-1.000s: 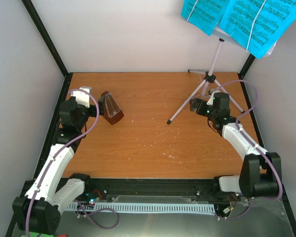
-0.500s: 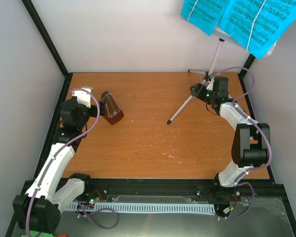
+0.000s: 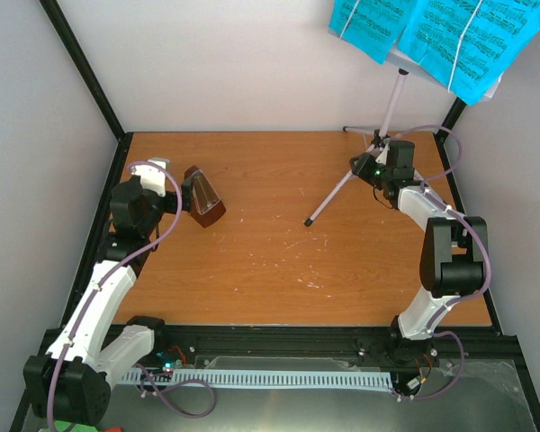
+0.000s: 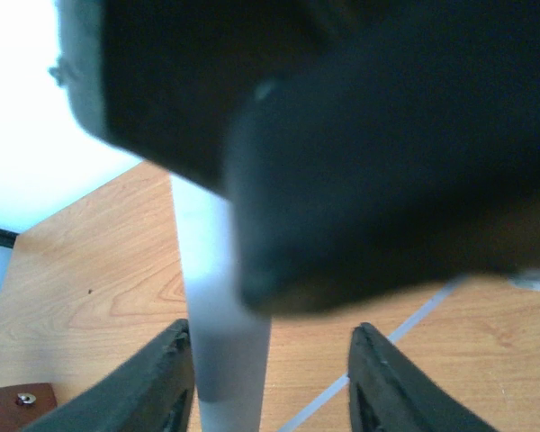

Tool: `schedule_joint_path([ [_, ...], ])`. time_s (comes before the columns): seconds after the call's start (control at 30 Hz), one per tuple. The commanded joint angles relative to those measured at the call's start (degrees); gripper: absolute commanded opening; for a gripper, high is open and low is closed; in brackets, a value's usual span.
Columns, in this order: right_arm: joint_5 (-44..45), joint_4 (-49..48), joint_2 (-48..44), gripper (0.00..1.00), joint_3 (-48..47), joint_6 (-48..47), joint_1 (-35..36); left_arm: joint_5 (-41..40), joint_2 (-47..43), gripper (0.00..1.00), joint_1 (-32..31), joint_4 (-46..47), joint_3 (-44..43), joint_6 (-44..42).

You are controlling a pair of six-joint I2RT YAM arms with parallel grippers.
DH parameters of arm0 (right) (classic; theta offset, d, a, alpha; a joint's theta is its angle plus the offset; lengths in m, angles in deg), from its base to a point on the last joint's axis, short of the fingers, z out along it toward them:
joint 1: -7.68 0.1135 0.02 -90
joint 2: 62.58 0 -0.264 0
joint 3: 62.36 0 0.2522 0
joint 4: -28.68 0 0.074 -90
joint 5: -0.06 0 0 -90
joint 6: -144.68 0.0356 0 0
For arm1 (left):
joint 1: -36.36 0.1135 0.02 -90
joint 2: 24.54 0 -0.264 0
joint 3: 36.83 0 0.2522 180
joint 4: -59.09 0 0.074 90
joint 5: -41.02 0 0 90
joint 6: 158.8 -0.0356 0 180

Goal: Pack up the instrument practice props

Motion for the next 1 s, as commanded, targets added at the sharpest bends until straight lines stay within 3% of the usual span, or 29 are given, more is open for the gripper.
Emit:
schedule_joint_path([
  [0.0,-2.09,-2.82,0.96,0.3,0.73,1.22,0.04,0.3,-0.23,1.0,0.33,0.73,-0.84,-0.19],
  [0.13,-3.8,-3.05,-0.39,0.11,1.92,2.07,0.11,0.09,-0.36,0.99,0.33,0.7,-0.83,-0.29],
  [0.23,-5.34,-3.25,-2.09,0.03,3.72,2.39,0.2,0.09,-0.26,1.0,0.33,0.73,-0.8,-0.29],
  [0.7,-16.92,-5.02,-12.49,0.03,15.21,2.32,0.71,0.16,-0.21,1.0,0.33,0.64,-0.91,-0.2],
  [0.97,-22.02,-1.44,-13.05,0.03,17.19,-5.31,6.5,0.1,-0.39,0.99,0.31,0.6,-0.92,-0.2],
])
